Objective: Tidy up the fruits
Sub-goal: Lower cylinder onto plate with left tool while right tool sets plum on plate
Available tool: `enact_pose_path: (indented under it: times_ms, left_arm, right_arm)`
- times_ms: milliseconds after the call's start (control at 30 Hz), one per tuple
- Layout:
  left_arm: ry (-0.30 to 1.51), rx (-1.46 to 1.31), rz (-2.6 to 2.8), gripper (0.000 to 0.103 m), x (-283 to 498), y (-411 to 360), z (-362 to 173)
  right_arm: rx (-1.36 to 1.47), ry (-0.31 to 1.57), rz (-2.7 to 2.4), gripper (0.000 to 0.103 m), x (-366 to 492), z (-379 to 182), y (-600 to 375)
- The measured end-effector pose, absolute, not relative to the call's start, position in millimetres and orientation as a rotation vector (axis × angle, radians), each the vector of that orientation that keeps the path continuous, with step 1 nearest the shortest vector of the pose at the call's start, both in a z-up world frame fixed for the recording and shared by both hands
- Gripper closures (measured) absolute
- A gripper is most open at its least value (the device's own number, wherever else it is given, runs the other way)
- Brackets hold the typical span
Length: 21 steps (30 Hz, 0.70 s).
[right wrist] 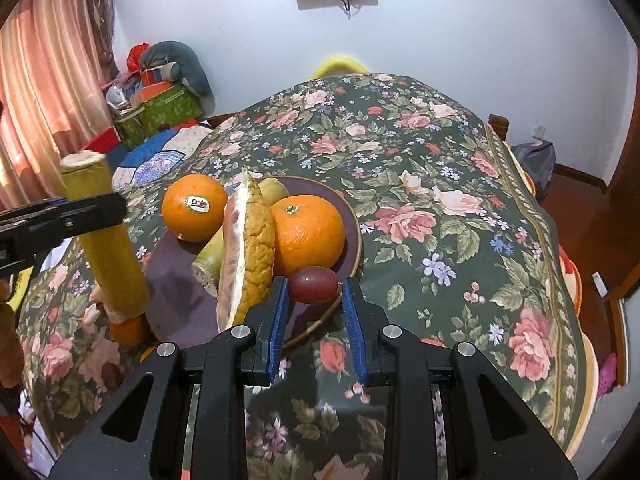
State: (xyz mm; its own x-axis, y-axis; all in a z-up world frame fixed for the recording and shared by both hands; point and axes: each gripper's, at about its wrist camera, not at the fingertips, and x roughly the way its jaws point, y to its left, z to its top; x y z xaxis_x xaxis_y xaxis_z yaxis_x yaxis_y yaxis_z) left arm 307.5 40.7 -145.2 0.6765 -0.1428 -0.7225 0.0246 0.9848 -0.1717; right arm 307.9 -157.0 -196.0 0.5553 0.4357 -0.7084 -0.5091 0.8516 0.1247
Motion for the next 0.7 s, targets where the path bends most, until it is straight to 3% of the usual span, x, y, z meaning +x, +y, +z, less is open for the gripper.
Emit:
enact_pose_path:
  times_ms: [533,700]
  left_arm:
    - [0.887,-0.197,-0.107,0.065,341,41,-169]
    - [0.878,-0.147,-0.099,0.057,328,38,-165]
  right_arm:
    - [-0.121,0.824,0.571,0.077,314,-202,-152]
    - [-0.111,0.821,0.562,0.066,312,-200,-154]
